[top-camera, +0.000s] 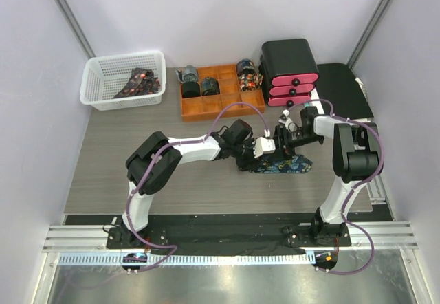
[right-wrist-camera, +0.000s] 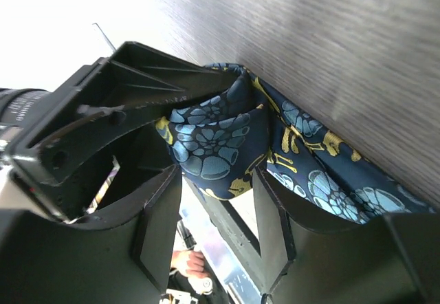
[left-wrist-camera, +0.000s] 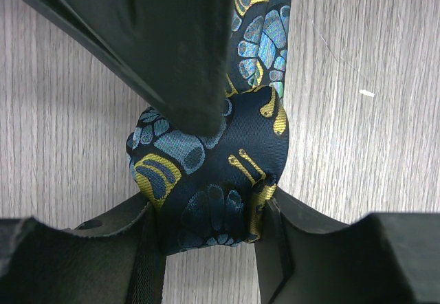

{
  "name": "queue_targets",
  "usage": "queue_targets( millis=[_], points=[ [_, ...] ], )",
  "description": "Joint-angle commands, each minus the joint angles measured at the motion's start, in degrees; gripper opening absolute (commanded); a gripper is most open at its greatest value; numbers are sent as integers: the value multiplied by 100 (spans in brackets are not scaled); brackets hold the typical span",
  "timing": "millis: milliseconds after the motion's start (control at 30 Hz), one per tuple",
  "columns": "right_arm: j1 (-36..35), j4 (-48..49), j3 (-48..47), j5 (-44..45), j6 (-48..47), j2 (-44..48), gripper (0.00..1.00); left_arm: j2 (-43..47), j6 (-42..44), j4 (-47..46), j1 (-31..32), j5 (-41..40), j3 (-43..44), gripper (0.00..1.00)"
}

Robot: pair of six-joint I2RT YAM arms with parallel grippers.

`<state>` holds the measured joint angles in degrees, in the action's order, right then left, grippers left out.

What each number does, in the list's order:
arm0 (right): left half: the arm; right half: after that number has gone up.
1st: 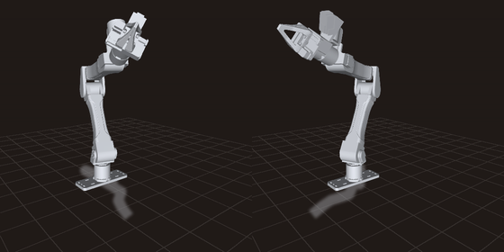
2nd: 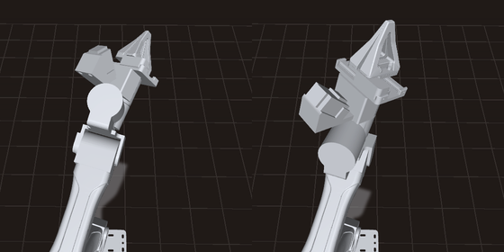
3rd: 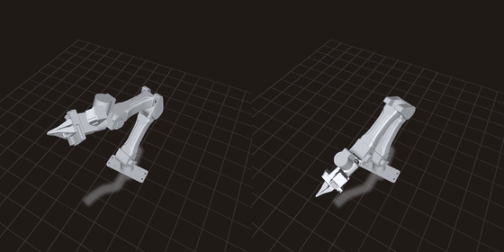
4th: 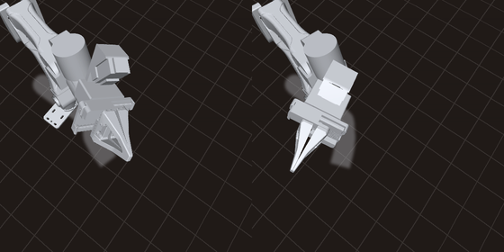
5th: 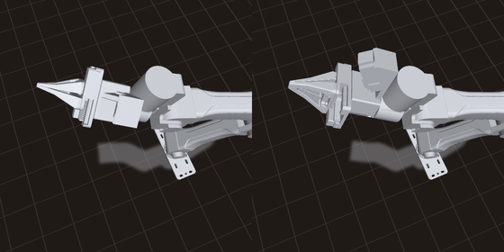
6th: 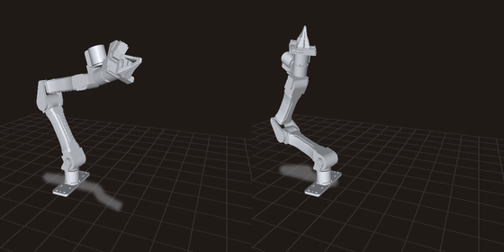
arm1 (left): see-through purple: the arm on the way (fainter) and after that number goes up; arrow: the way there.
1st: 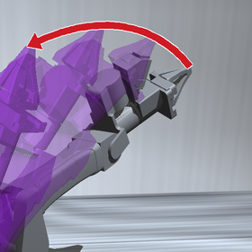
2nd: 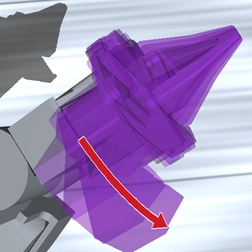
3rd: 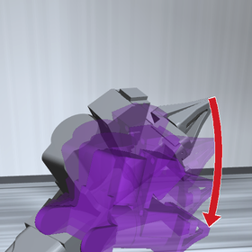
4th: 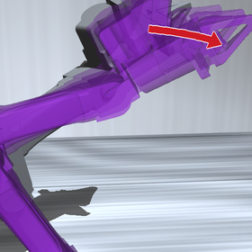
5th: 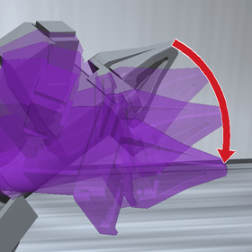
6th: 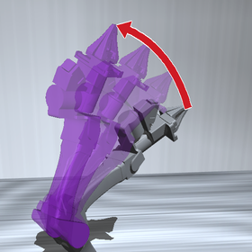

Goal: Roll the ties
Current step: Roll the tie at the center of the board.

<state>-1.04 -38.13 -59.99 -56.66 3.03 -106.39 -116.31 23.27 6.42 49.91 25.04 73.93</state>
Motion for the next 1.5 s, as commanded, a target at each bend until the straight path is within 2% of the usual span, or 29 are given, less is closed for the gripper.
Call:
queue_targets(
  millis=[0, 100, 133, 233, 267, 333, 367, 433, 467, 733, 767, 833, 900, 1000, 1033, 1100, 1267, 1467],
  points=[
    [-168, 270, 128, -82, 22, 242, 50, -348, 204, 1037, 1, -122, -10, 36],
    [-195, 350, 110, 146, -39, 66, 38, -348, 249, 1064, 1, -113, 25, 38],
    [-195, 341, 119, 243, -65, 22, 21, -340, 249, 1098, 10, -113, 34, 39],
    [-142, 332, 171, 463, -144, -66, 3, -287, 292, 1116, -7, -148, 51, 44],
    [-99, 324, 232, 524, -145, -84, 1, -261, 292, 1099, -8, -157, 34, 48],
    [-55, 289, 277, 569, -188, -119, 1, -103, 258, 1055, -69, -104, -1, 62],
    [-28, 271, 338, 595, -188, -128, 1, -15, 205, 863, -87, -87, -106, 76],
    [7, 245, 373, 648, -250, -163, 1, 405, 20, 564, -192, -26, -395, 95],
    [7, 245, 408, 665, -267, -180, 1, 590, -15, 371, -218, -25, -519, 100],
    [25, 236, 347, 876, -496, -444, 1, 2260, -613, -421, -464, -228, -984, 100],
    [33, 218, 330, 876, -505, -479, 1, 2645, -639, -622, -482, -106, -1134, 100],
    [25, 227, 303, 929, -505, -523, 1, 2937, -831, -1367, -509, -69, -1581, 100],
    [7, 201, 260, 938, -505, -619, 1, 3088, -999, -1642, -517, 35, -1758, 100],
    [-54, 192, 233, 929, -496, -751, 1, 2669, -263, -1101, -509, 754, -1558, 100],
    [-72, 174, 224, 929, -496, -778, 1, 2510, -113, -716, -509, 888, -1279, 100],
    [-125, 174, 224, 929, -487, -839, 1, 2124, -41, -659, -509, 1063, -1083, 100],
    [-309, 192, 163, 920, -461, -989, 1, 1797, -6, -1886, -474, 1346, -1539, 100],
    [-555, 569, 206, 990, -119, -1200, 1, 1348, -129, -2706, -430, 1407, -1768, 94]
  ],
)
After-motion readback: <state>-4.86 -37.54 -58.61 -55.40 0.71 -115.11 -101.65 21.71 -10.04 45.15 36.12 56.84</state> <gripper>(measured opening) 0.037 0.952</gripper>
